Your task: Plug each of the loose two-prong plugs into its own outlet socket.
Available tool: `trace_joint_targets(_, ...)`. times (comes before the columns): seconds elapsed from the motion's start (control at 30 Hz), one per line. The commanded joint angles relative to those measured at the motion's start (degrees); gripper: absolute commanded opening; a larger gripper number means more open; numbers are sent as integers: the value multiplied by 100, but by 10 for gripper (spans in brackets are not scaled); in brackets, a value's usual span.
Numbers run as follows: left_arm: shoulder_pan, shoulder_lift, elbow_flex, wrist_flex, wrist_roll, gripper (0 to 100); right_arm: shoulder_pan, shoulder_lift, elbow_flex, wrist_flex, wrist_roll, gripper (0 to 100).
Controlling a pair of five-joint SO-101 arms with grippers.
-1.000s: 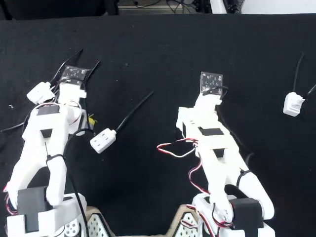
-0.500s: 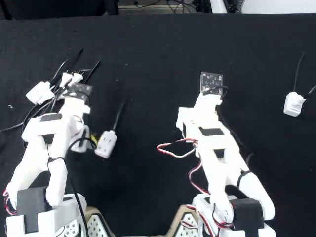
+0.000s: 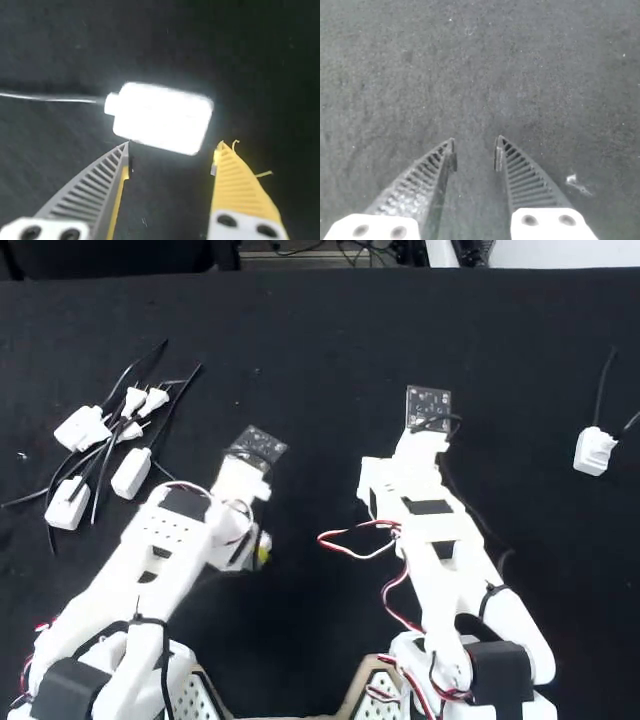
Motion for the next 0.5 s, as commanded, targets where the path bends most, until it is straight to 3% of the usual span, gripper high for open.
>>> trace_joint_targets(0.0, -136, -185, -382, 624, -105, 264, -44, -242, -48, -132, 26, 120)
trace_joint_targets(0.17, -1059, -123, -1182, 835, -343, 264, -44, -242, -48, -132, 26, 120)
trace_joint_targets(0.47, -1754, 782, -725, -1125, -325, 264, -44, -242, -48, -132, 26, 120)
